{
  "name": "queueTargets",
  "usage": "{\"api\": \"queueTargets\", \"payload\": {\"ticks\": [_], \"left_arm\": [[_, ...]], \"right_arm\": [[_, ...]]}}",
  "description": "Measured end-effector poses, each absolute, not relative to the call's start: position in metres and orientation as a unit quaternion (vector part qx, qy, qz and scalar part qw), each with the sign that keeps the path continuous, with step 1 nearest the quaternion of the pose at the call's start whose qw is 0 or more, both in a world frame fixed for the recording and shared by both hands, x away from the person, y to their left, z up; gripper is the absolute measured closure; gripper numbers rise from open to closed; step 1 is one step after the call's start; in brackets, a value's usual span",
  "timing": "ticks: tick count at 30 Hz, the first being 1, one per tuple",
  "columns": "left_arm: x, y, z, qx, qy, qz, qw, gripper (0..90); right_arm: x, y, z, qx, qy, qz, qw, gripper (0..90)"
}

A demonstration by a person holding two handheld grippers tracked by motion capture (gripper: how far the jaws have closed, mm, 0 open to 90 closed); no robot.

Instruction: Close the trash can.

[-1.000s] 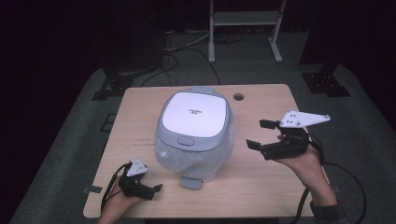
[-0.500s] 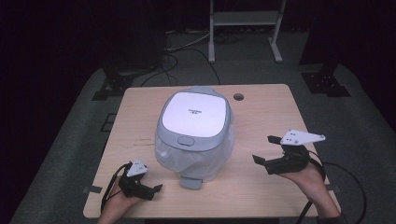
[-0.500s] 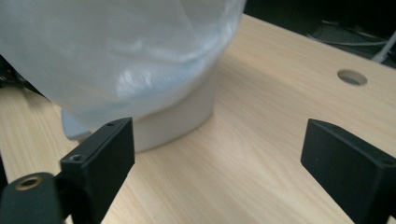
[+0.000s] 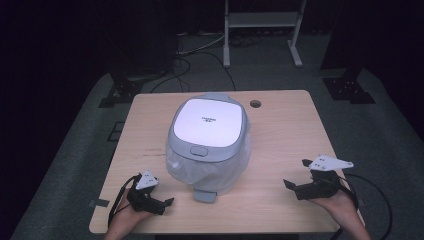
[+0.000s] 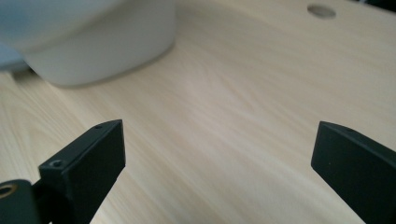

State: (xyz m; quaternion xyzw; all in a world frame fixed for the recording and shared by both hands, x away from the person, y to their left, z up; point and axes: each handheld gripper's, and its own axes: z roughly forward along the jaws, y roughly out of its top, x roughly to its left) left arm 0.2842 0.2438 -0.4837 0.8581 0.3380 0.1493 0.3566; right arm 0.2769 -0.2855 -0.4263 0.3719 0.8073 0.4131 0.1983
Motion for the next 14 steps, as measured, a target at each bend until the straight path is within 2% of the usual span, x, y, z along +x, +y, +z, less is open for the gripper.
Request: {"api": "queueTargets", "payload": {"ticks": [14], "left_arm": [[0.284, 0.244, -0.484, 0.858, 0.338, 0.149, 0.357, 0.0]], "right_arm": [[0.269, -0.319, -0.476, 0.421, 0.815, 0.353, 0.183, 2.2]]}}
